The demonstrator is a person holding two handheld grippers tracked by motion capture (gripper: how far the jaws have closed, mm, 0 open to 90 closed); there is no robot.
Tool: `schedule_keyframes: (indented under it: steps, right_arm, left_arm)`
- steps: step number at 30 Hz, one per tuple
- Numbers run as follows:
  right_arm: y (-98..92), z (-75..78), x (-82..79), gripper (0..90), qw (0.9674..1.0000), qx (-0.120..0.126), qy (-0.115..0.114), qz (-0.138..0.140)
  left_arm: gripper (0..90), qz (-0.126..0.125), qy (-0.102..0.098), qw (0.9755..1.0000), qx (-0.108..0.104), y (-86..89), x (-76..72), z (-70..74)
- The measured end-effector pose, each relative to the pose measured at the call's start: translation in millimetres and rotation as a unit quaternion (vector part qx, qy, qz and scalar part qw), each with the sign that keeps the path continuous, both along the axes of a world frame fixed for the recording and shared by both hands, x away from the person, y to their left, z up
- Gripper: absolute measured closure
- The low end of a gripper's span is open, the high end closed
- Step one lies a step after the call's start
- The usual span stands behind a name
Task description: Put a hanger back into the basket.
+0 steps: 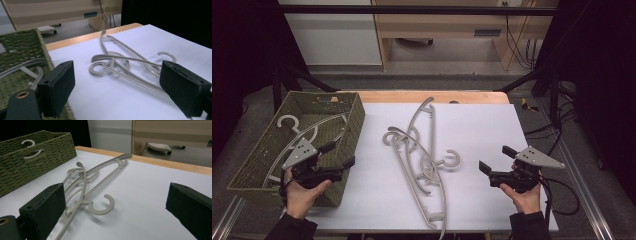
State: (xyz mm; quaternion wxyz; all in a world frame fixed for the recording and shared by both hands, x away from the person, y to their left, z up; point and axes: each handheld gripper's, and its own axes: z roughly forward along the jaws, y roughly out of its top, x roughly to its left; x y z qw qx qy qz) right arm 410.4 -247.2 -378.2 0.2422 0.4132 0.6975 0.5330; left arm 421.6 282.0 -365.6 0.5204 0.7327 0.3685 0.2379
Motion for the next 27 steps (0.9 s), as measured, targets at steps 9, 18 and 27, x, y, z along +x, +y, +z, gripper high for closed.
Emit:
schedule_keyframes:
  steps: [9, 18, 27]
  right_arm:
    - [13.3, -4.5, 2.4, 3.2, 0.9997, -0.008, 0.016, 0.014]
    - [32.4, -10.9, 3.7, 4.9, 0.9982, -0.024, 0.040, 0.036]
    - [57.3, -24.4, 6.4, 7.8, 0.9926, -0.058, 0.094, 0.051]
  left_arm:
    - [8.5, -0.008, 0.002, 1.0000, 0.005, -5.4, -4.8, -5.1]
    - [8.1, -0.011, 0.002, 0.9998, 0.014, -10.6, -9.0, -4.5]
    - [7.8, -0.012, 0.002, 0.9997, 0.019, -10.1, -10.3, -3.9]
